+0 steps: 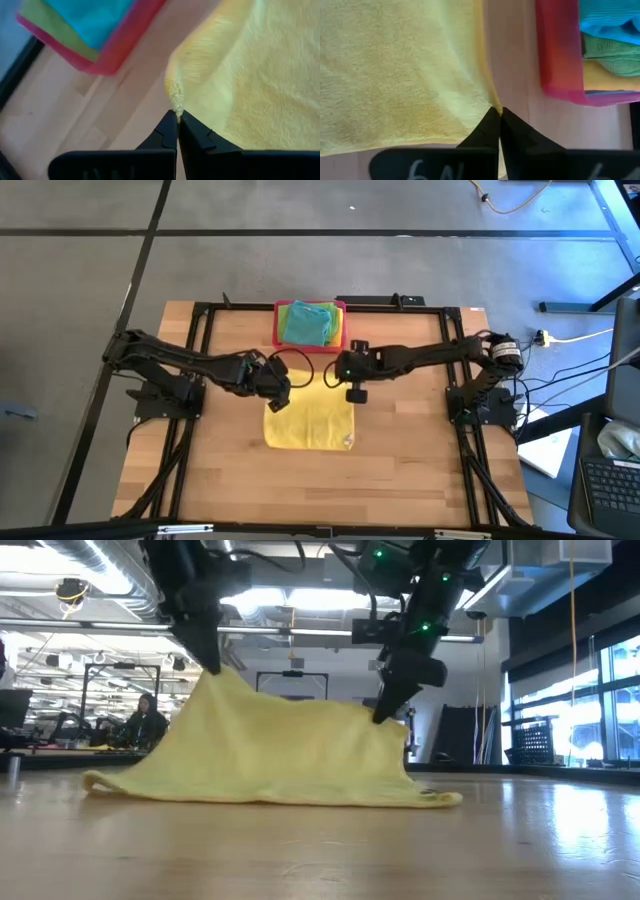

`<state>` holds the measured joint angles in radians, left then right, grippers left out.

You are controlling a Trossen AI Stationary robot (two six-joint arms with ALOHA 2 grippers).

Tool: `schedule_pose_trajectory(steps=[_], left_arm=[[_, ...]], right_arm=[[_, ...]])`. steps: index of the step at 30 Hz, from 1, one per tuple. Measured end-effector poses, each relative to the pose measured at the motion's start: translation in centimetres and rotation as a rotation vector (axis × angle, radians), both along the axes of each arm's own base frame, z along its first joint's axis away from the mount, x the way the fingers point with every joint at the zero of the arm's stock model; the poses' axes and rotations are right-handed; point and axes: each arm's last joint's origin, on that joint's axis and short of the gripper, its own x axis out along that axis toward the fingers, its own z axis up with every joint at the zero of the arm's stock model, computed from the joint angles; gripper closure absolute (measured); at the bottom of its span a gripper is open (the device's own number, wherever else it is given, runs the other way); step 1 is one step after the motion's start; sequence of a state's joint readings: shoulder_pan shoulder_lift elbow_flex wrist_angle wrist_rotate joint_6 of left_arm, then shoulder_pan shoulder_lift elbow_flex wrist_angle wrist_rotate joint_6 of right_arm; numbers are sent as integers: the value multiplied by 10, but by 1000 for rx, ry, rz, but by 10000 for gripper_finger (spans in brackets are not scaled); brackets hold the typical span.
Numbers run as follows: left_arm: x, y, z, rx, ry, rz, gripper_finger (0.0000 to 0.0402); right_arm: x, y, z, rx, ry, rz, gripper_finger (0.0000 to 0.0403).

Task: Fold microfiber towels
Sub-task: Fold the yellow microfiber cloth

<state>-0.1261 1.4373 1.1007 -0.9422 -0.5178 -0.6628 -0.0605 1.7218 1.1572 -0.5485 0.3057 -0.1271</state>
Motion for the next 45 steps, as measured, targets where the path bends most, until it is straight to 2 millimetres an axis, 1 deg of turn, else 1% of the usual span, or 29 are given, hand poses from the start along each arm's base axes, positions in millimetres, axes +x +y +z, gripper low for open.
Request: schedule_pose_trajectory(steps=[4,7,9,12,14,19,22,28,31,33,35,38,42,45], left_arm=[[8,-6,-14,-34,55,-24,401],[13,-14,-26,-54,104,-54,401],[15,-22,-33,-62,130,-71,401],[12,-33,-44,-67,188,-30,401],[9,-40,-51,-80,193,17,401],[-3,-61,-70,-166,173,29,401],[-9,-74,-75,-200,176,14,402],[-15,-96,-75,-227,134,-29,402],[-15,-102,-75,-234,114,-54,402],[-15,-103,-75,-234,101,-58,402],[-15,-102,-78,-235,100,-57,402],[-17,-102,-81,-246,109,-58,402],[-19,-103,-83,-274,124,-71,400],[-20,-107,-83,-279,120,-87,385]], right_arm=[[2,-4,1,24,-13,37,395],[2,-2,0,117,-22,67,385],[1,4,-1,195,-21,58,382],[-3,19,-8,273,-4,22,388],[-4,33,-11,326,-2,37,395],[-4,72,-16,394,-41,186,390],[-5,92,-15,406,-60,232,383],[-7,113,-13,450,-87,225,396],[-6,120,-19,455,-73,235,396],[-5,122,-28,455,-43,226,387],[-3,123,-35,470,-26,206,369],[0,126,-42,539,-18,196,337],[1,127,-42,575,-29,184,293],[0,126,-38,574,-33,182,260]])
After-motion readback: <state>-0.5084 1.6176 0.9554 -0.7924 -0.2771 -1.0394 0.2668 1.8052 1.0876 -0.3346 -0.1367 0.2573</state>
